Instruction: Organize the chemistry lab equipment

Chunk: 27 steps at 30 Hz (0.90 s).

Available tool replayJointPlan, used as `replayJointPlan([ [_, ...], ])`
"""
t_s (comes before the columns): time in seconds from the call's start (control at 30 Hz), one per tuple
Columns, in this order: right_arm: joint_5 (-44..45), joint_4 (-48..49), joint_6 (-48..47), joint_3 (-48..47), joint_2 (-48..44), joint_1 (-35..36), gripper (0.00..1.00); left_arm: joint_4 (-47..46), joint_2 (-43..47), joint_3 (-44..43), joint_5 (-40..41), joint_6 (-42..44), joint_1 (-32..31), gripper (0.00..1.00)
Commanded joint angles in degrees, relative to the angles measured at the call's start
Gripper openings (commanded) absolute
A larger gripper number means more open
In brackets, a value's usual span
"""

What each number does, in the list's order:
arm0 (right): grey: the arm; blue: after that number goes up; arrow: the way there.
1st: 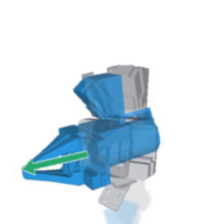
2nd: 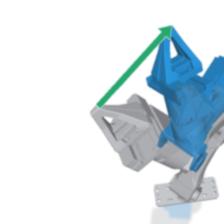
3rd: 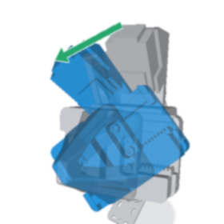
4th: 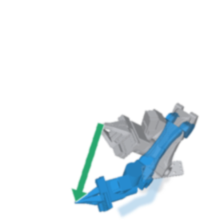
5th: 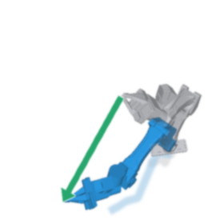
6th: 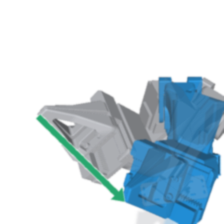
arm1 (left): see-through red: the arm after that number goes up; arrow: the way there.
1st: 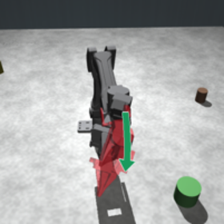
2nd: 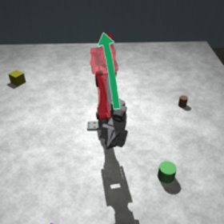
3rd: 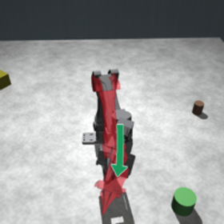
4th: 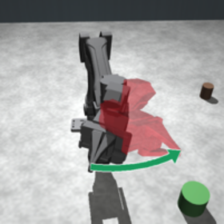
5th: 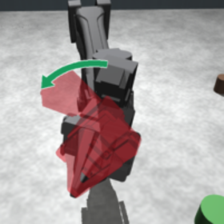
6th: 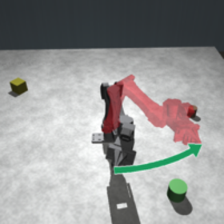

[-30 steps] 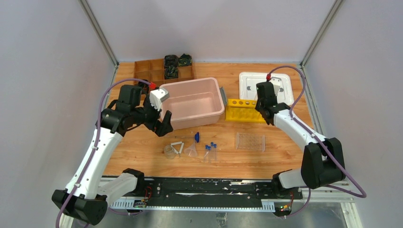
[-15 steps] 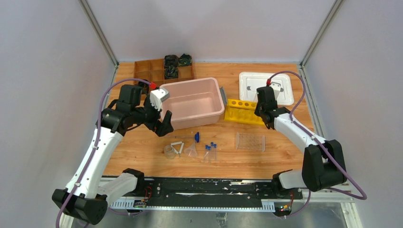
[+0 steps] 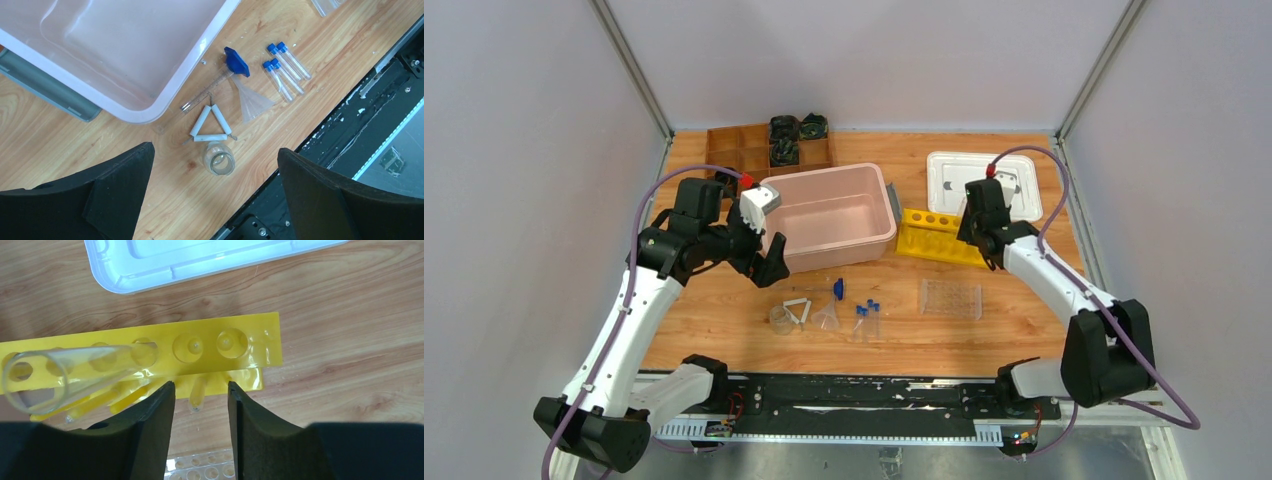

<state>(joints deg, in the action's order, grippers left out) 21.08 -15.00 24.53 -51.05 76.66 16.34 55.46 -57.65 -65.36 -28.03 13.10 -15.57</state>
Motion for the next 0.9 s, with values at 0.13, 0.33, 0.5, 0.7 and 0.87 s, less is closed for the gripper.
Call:
replayJointPlan([
  [0.13,0.79,-5.51,1.35,-2.55,-8.75,0.73,0.41,-0.18,0.21,-1.38,-1.14,0.27,-0.25,1.00],
  [0.33,-2.10,-7.63,4.85,-1.49,-13.21,12.62,0.31,-0.18,0.11,-1.53,-1.11,-0.25,-0.25,1.00],
  [0.5,-3.57,-8.00,13.33,1.12,-8.57,27.97,0.26,-0.18,0.38,-1.85,-0.56,-0.32,-0.25,1.00],
  [0.7,-3.71,-4.13,18.51,1.71,2.06,39.87,0.25,-0.18,1.23,-2.35,-0.53,-0.58,-0.25,1.00],
  [0.87,-4.12,-3.67,19.09,-0.17,9.22,43.06,0.25,-0.14,2.11,-2.30,-0.38,-0.71,-0.25,1.00],
])
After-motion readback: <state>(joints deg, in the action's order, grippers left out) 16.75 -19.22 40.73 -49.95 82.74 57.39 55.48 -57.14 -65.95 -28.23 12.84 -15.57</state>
